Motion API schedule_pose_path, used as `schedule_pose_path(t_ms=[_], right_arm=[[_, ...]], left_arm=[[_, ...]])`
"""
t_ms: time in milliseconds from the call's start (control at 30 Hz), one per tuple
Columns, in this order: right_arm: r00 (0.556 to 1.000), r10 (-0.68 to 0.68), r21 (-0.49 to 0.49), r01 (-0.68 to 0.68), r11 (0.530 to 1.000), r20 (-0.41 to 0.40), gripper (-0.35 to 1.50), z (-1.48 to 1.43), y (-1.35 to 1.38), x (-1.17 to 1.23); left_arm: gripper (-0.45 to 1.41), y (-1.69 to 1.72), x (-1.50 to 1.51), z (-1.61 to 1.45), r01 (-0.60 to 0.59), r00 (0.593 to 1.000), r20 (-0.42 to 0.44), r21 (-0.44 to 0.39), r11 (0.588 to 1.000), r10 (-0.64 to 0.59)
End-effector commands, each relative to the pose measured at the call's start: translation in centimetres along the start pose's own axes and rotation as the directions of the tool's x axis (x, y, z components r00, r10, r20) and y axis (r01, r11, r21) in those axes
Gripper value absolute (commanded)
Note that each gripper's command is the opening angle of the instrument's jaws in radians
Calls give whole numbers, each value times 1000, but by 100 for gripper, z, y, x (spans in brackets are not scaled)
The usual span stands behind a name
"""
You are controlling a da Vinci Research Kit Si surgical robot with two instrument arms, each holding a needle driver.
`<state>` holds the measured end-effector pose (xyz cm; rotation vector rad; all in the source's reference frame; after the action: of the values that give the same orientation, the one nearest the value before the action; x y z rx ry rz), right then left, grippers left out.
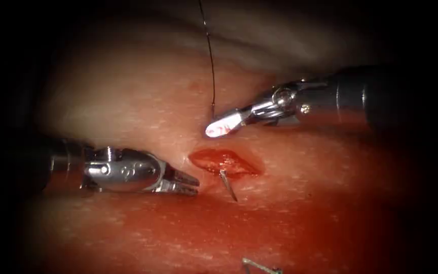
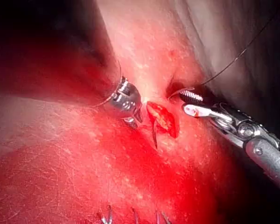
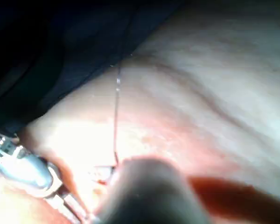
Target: Wound Closure
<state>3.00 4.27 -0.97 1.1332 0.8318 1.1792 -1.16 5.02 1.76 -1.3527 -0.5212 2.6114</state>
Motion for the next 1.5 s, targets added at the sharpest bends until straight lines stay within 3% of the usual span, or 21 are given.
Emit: schedule_pose_path(t_ms=[33, 167, 333, 633, 833, 933, 1000, 1033, 1167, 1233, 1267, 1433, 1467, 1500], right_arm=[[999, -31, -6, 31, 1000, -10, 101, -1, 5, 7], [979, -198, -60, 195, 979, -40, 98, -24, 17, 18], [959, -277, -115, 269, 956, -63, 98, -36, 25, 20], [937, -340, -161, 325, 932, -80, 98, -37, 26, 21], [934, -348, -167, 331, 929, -82, 98, -36, 29, 20], [934, -348, -168, 331, 928, -83, 98, -35, 30, 19], [934, -348, -169, 331, 928, -83, 98, -35, 30, 19], [934, -348, -169, 331, 928, -83, 98, -35, 30, 19], [934, -348, -168, 331, 928, -83, 98, -36, 30, 18], [934, -349, -168, 333, 928, -78, 98, -39, 30, 15], [932, -352, -169, 335, 927, -85, 98, -43, 30, 9], [916, -392, -178, 373, 910, -82, 100, -51, 26, -7], [914, -395, -173, 377, 910, -88, 96, -53, 22, -9], [913, -393, -161, 374, 913, -108, 81, -54, 19, -9]], left_arm=[[24, 4, 0, 9, -9, 1000, -11, 2, 1000, 9], [45, 3, 26, 15, -130, 990, -50, 73, 989, 134], [50, -1, 34, 26, -255, 965, -23, 132, 958, 260], [51, -11, -1, 57, -331, 944, 48, 165, 929, 328], [50, -7, 0, 72, -377, 926, 56, 189, 907, 373], [29, -7, -1, 70, -402, 915, 58, 208, 892, 399], [-32, -7, -3, 66, -422, 906, 58, 210, 882, 420], [-35, -7, -6, 62, -421, 905, 49, 231, 877, 422], [-35, -5, -4, 53, -399, 912, 16, 272, 876, 410], [-35, -4, 4, 44, -240, 957, -107, 227, 944, 269], [-35, -1, 11, 42, -147, 966, -190, 153, 977, 175], [-35, 13, 31, 36, 10, 960, -278, 71, 997, 11], [-35, 18, 42, 32, 72, 947, -315, 33, 997, -58], [-35, 21, 51, 28, 108, 933, -344, -8, 994, -104]])
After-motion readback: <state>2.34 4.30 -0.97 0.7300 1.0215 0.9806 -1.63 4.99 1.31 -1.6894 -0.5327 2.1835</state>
